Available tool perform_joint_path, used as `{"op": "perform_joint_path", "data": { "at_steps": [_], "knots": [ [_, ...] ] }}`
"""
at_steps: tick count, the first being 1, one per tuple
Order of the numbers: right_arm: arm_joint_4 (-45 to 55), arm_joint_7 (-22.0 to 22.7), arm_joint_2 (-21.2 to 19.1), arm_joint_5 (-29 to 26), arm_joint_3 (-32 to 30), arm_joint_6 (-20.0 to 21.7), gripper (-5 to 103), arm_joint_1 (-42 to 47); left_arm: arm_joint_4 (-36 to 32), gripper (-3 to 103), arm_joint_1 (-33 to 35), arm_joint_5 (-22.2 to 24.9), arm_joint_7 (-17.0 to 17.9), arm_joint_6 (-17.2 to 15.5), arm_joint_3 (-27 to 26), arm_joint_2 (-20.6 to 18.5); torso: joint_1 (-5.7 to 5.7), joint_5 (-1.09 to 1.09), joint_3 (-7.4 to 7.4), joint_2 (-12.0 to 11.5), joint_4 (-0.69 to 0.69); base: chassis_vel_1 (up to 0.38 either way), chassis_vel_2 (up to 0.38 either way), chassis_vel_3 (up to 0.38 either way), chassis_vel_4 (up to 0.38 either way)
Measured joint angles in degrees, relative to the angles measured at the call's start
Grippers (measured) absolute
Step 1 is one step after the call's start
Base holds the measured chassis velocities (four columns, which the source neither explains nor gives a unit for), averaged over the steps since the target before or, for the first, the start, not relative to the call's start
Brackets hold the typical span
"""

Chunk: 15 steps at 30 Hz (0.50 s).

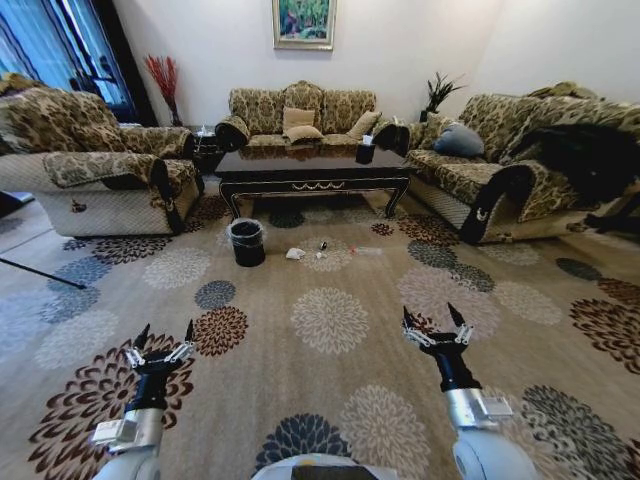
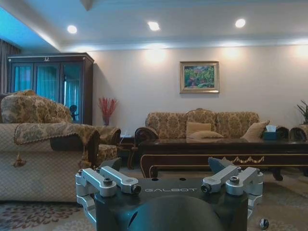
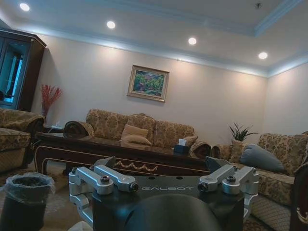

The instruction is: Move to the front of the table and pick up the trash from the floor, then place it into the trash bin.

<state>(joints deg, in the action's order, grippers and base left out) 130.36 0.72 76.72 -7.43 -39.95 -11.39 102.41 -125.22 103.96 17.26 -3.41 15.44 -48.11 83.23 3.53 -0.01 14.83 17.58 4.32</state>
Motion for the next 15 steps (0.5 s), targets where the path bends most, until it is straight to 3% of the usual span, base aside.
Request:
{"op": "perform_joint_path", "data": {
  "at_steps": [15],
  "knots": [
    [0.84,-1.36,0.16,-2.68,-0.20,2.73,100,-0.46,-6.16,100,0.31,-0.46,-0.05,-0.13,0.89,0.44,-1.12,0.01,-2.36,-3.49,0.00,0.000,0.000,0.000,0.000]
  ]
}}
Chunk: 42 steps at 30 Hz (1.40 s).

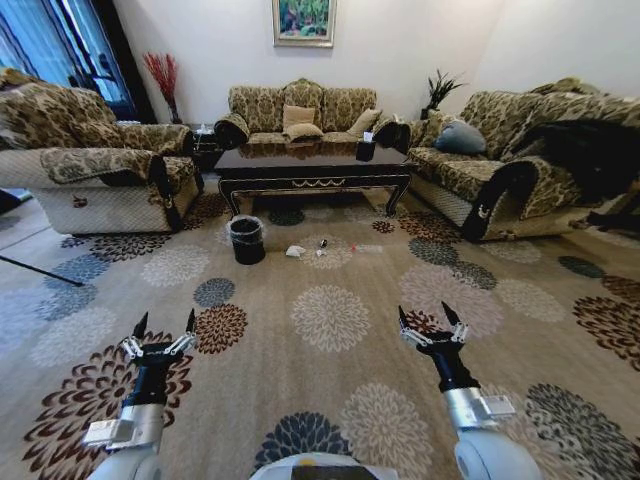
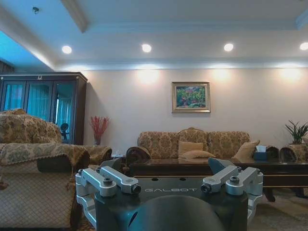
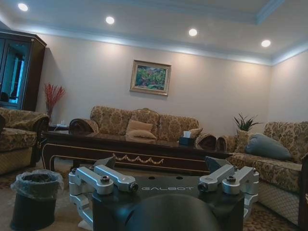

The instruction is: Move to the front of the table and pick up the trash from the floor, then place it into the trash bin.

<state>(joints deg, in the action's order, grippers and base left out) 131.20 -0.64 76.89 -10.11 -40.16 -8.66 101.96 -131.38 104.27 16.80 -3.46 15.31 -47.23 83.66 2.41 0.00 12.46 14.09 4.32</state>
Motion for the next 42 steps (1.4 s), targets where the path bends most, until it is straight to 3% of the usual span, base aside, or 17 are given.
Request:
{"op": "perform_joint_path", "data": {
  "at_steps": [29,34,42],
  "knots": [
    [-2.57,-0.19,-0.05,-1.46,0.31,-2.59,100,-1.21,-2.97,100,0.48,0.74,0.61,-1.03,0.71,0.64,-1.54,0.00,-4.70,-6.23,0.00,0.000,0.000,0.000,0.000],
    [-2.02,1.19,0.08,-3.86,0.68,-1.71,100,-1.14,-2.15,100,0.47,1.10,0.69,-1.03,1.02,0.74,-1.74,-0.01,-5.61,-7.34,0.00,0.000,0.000,0.000,0.000],
    [-2.11,0.40,0.27,-2.58,0.23,-1.29,100,-1.11,-2.36,100,0.18,2.34,1.02,-1.77,1.46,0.87,-2.25,0.00,-7.78,-10.01,0.00,0.000,0.000,0.000,0.000]
  ]
}}
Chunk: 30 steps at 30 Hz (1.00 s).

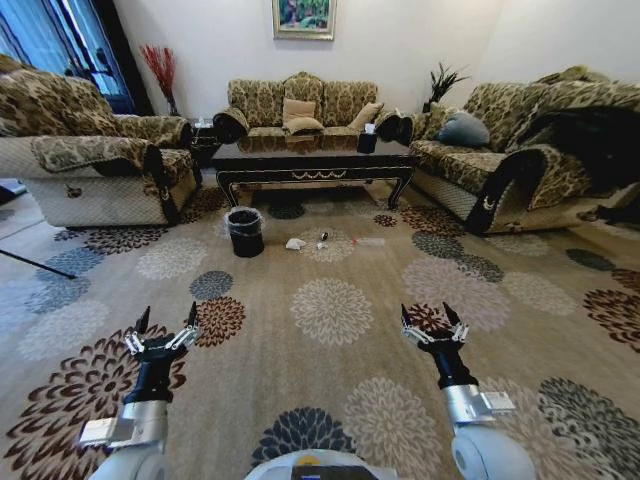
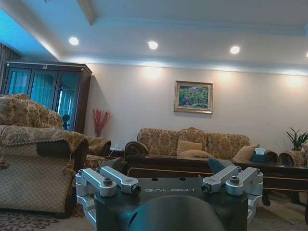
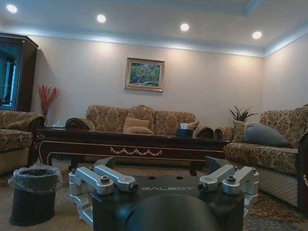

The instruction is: Move to the front of the table and pick up the trash from the floor, then place it into the trash bin.

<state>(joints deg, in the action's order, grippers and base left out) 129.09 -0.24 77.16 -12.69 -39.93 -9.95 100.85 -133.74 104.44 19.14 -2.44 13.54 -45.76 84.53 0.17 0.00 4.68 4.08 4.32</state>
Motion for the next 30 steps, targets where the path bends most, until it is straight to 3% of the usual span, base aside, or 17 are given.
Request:
{"op": "perform_joint_path", "data": {
  "at_steps": [4,7,12,23,30],
  "knots": [
    [-0.20,1.23,0.01,0.27,0.16,-0.76,100,-0.09,0.18,100,0.00,-0.01,-0.02,0.30,0.03,-0.02,-0.08,0.00,-0.77,-0.86,-0.01,0.000,0.000,0.000,0.000],
    [-1.21,3.58,0.24,0.23,0.11,-4.37,100,-0.15,0.74,100,0.00,-0.18,-0.05,1.47,0.28,-0.08,-0.08,0.00,-1.22,-1.31,0.00,0.000,0.000,0.000,0.000],
    [-2.41,3.46,0.33,0.17,-0.64,-6.72,100,-0.53,2.07,100,-0.03,-1.81,0.20,2.30,0.39,-0.07,-0.08,0.00,-1.32,-1.38,0.00,0.000,0.000,0.000,0.000],
    [-6.79,-6.12,0.77,0.30,-1.45,-12.60,100,-1.75,6.94,100,-0.36,-4.89,1.47,2.85,0.76,-0.06,-0.02,0.00,-1.15,-1.16,0.00,0.000,0.000,0.000,0.000],
    [-9.82,-8.53,2.04,1.32,-1.11,-14.79,100,-2.53,8.15,100,-0.90,-4.44,2.02,2.72,0.94,-1.78,0.00,0.00,-1.05,-1.02,-0.01,0.000,0.000,0.000,0.000]
  ]
}}
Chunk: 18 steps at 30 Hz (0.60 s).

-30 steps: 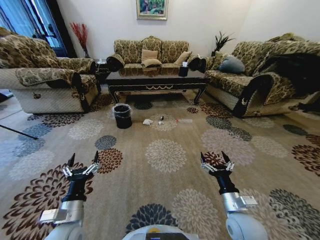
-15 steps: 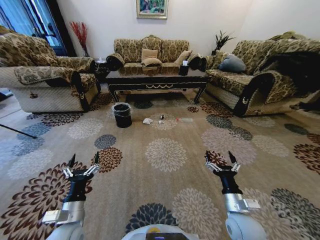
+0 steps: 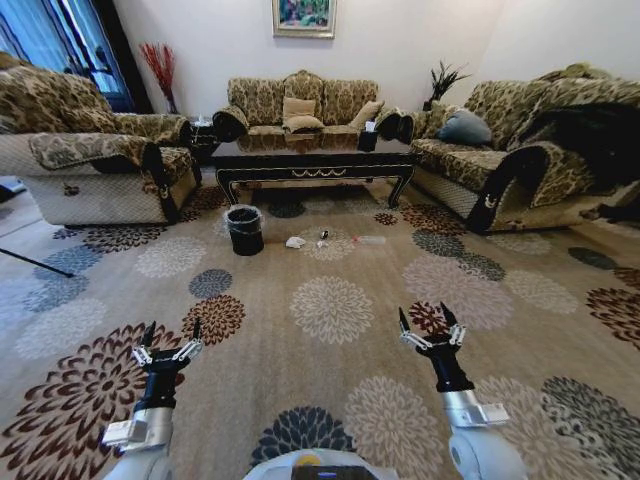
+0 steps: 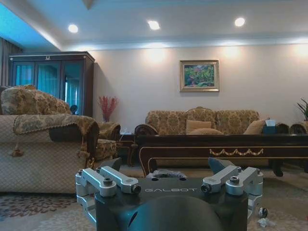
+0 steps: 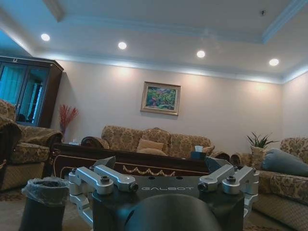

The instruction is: Move to the front of the table and pick up the trash from the floor, then place it into the trash bin.

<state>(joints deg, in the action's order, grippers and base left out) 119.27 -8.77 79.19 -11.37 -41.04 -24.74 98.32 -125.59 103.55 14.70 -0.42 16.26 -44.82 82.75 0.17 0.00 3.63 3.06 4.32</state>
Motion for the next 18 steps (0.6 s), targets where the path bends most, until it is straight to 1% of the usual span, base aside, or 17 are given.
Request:
{"op": "perform_joint_path", "data": {
  "at_steps": [2,4,5,7,9,10,12,14,15,18],
  "knots": [
    [-1.21,-0.95,1.11,0.39,-0.22,-1.39,100,-0.01,0.59,100,-0.67,0.17,0.01,0.00,0.15,-0.88,0.01,0.00,0.02,0.03,0.00,-0.023,0.022,0.020,-0.026],
    [-2.87,-1.95,3.22,1.27,-0.35,-3.11,100,0.59,1.91,100,-2.51,1.18,0.20,0.02,0.70,-2.82,0.02,-0.01,0.06,0.07,0.01,-0.067,0.079,0.096,-0.062],
    [-2.87,-1.95,3.22,1.27,-0.35,-3.11,100,0.59,1.91,100,-2.51,1.18,0.20,0.02,0.70,-2.82,0.02,-0.01,0.06,0.07,0.01,-0.088,0.079,0.111,-0.074],
    [-3.69,-2.66,4.49,1.97,-0.51,-4.02,100,0.96,2.67,100,-3.56,2.13,0.63,0.02,1.27,-4.30,0.02,-0.01,0.08,0.09,0.01,-0.134,0.102,0.129,-0.105],
    [-4.42,-3.69,6.47,2.78,-1.01,-5.03,100,1.44,3.60,100,-4.79,3.18,1.86,0.03,2.30,-6.80,0.03,0.00,0.11,0.12,0.01,-0.172,0.169,0.174,-0.162],
    [-4.42,-3.69,6.47,2.78,-1.01,-5.03,100,1.44,3.60,100,-4.79,3.18,1.86,0.03,2.30,-6.80,0.03,0.00,0.11,0.12,0.01,-0.172,0.198,0.202,-0.162],
    [-4.66,-3.87,7.85,2.93,-1.37,-5.33,100,1.84,4.02,100,-5.36,3.46,2.93,0.03,2.85,-8.30,0.03,0.00,0.12,0.13,0.01,-0.266,0.216,0.216,-0.220],
    [-4.57,-3.94,9.62,2.76,-1.66,-5.41,100,2.82,3.89,100,-5.25,4.04,4.13,0.02,3.31,-10.88,0.05,-0.02,0.15,0.15,0.04,-0.274,0.242,0.260,-0.253],
    [-4.43,-3.99,9.96,2.88,-1.73,-5.61,100,2.92,3.49,100,-5.02,4.29,4.18,0.02,3.29,-11.53,0.05,0.01,0.16,0.17,0.03,-0.288,0.288,0.276,-0.284],
    [-4.08,-3.99,10.17,3.20,-1.81,-5.87,100,2.67,2.75,100,-4.94,4.44,3.83,0.02,2.98,-11.34,0.05,0.01,0.17,0.18,0.02,-0.281,0.284,0.276,-0.272]
  ]
}}
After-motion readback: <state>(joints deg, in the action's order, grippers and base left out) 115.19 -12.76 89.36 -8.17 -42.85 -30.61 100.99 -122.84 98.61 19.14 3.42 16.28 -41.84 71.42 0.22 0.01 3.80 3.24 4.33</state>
